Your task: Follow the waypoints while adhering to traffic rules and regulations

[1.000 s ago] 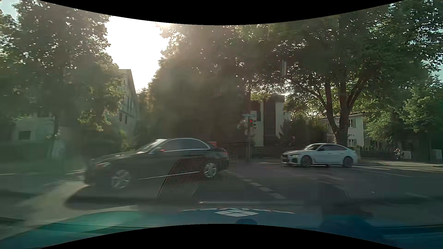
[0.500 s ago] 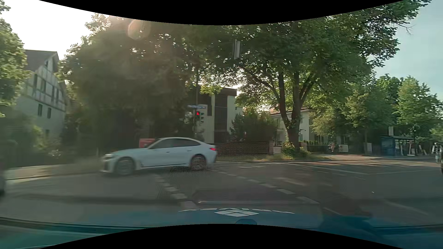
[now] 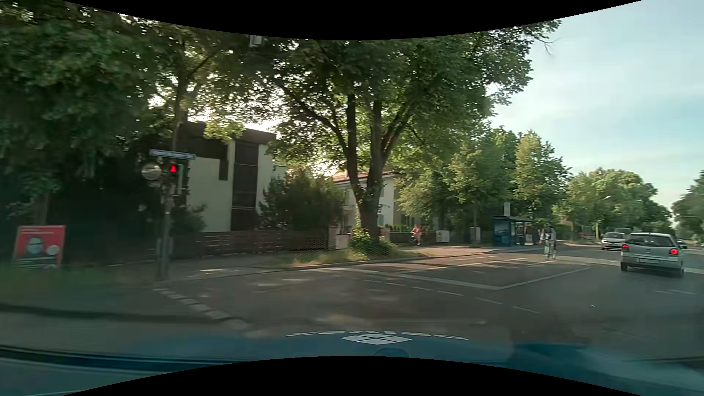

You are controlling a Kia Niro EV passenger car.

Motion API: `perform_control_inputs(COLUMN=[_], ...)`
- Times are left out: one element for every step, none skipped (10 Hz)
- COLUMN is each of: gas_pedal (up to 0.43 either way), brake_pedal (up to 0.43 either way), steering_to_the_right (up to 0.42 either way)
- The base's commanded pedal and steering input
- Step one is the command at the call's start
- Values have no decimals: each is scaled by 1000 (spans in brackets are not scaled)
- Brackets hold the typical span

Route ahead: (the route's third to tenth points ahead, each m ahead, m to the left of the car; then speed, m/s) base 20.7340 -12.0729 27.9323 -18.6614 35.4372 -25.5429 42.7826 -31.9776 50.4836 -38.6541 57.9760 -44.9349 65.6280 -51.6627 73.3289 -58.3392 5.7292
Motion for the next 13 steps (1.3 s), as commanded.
perform_control_inputs(gas_pedal=[268, 268, 287, 311, 311, 311, 311, 311, 311, 319, 319, 331, 339], brake_pedal=[0, 0, 0, 0, 0, 0, 0, 0, 0, 0, 0, 0, 0], steering_to_the_right=[480, 473, 460, 447, 425, 403, 383, 350, 322, 296, 257, 209, 157])
